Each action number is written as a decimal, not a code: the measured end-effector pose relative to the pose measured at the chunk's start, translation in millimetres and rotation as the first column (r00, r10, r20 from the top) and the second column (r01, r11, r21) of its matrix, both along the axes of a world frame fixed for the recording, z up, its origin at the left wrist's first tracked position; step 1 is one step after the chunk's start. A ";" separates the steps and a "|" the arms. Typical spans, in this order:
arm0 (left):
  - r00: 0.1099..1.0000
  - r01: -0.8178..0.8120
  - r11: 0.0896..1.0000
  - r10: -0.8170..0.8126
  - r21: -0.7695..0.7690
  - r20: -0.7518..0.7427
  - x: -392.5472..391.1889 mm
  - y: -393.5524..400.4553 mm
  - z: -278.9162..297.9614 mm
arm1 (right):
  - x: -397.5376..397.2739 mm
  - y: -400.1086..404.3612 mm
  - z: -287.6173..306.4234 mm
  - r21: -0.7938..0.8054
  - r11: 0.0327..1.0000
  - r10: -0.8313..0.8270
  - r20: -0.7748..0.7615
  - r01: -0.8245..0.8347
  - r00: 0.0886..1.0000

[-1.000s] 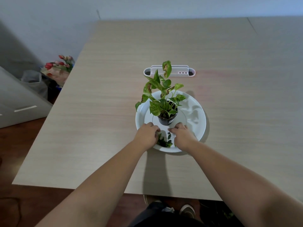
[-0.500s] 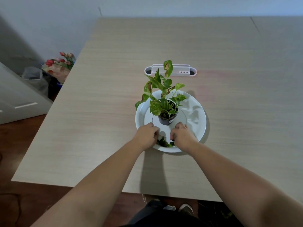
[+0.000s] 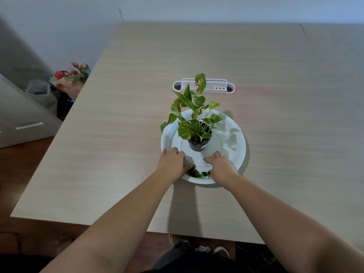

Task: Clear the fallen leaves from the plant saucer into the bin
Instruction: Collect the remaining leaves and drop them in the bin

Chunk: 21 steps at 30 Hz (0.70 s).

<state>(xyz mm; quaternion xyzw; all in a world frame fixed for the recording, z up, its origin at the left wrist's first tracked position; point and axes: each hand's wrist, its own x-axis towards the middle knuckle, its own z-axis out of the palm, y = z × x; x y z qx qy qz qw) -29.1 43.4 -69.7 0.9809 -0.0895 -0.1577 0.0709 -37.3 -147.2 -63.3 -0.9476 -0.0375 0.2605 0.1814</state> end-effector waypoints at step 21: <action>0.996 -0.074 0.997 0.075 0.028 -0.055 -8.2 -15.7 6.8 | -4.1 -4.4 -6.0 0.057 0.993 -0.107 0.072 0.103 0.992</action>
